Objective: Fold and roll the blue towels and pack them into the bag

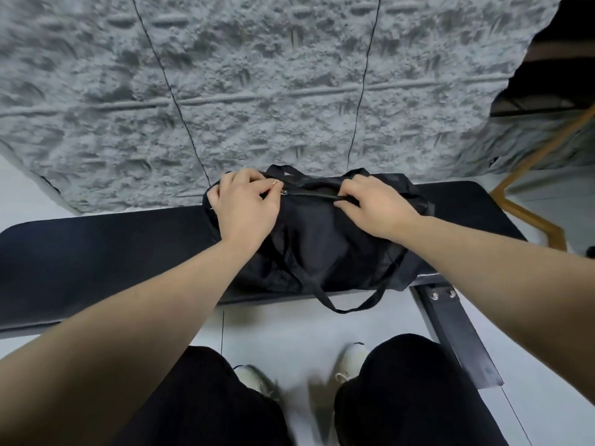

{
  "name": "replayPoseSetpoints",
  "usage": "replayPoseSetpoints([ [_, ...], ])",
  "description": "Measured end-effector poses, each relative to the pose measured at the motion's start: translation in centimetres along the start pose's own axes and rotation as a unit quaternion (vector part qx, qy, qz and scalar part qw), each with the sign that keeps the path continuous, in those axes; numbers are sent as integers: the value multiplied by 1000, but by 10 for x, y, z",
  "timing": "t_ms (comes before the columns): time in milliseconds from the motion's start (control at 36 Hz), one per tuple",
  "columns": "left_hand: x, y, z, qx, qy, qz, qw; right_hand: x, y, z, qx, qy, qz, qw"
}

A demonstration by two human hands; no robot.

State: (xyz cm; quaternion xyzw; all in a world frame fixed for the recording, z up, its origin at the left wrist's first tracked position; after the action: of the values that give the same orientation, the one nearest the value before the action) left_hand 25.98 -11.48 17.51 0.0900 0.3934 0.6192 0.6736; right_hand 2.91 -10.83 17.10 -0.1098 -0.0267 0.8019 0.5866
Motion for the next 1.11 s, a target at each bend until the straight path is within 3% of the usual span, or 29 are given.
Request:
replayPoseSetpoints([
  [222, 5, -17, 12, 16, 20, -66, 997, -18, -42, -8, 23, -13, 21, 999],
  [306, -1, -30, 23, 39, 47, 29, 998, -24, -44, -6, 42, -9, 38, 998],
  [417, -13, -74, 35, 111, 80, 187, 973, -23, -31, -3, 39, -3, 32, 999],
  [528, -7, -90, 32, 278, 65, 244, 927, -27, -34, -4, 66, -26, 36, 997],
  [611, -4, -97, 29, 314, 80, 292, 900, -28, -40, -10, 78, -40, 28, 996],
  [889, 2, -101, 33, 265, 33, 245, 932, -21, -42, -13, 68, -65, 9, 996],
  [1000, -2, -98, 34, 175, -49, 212, 960, -18, -44, -6, 57, -90, -3, 994],
  [1111, -9, -94, 39, 69, -131, 214, 965, -11, -46, 4, 68, -126, -8, 990],
])
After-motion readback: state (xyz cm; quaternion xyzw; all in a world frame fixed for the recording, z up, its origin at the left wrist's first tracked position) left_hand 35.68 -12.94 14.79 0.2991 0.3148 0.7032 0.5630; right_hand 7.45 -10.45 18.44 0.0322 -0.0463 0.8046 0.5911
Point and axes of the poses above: each hand's wrist, its own x-axis away from the middle knuckle, its own z-axis out of the back of the hand, y = z × x, the point moved 1 cm from there along -x, towards the middle knuckle, and after that the axes turned 6 degrees about x, right-handed, at the moved point
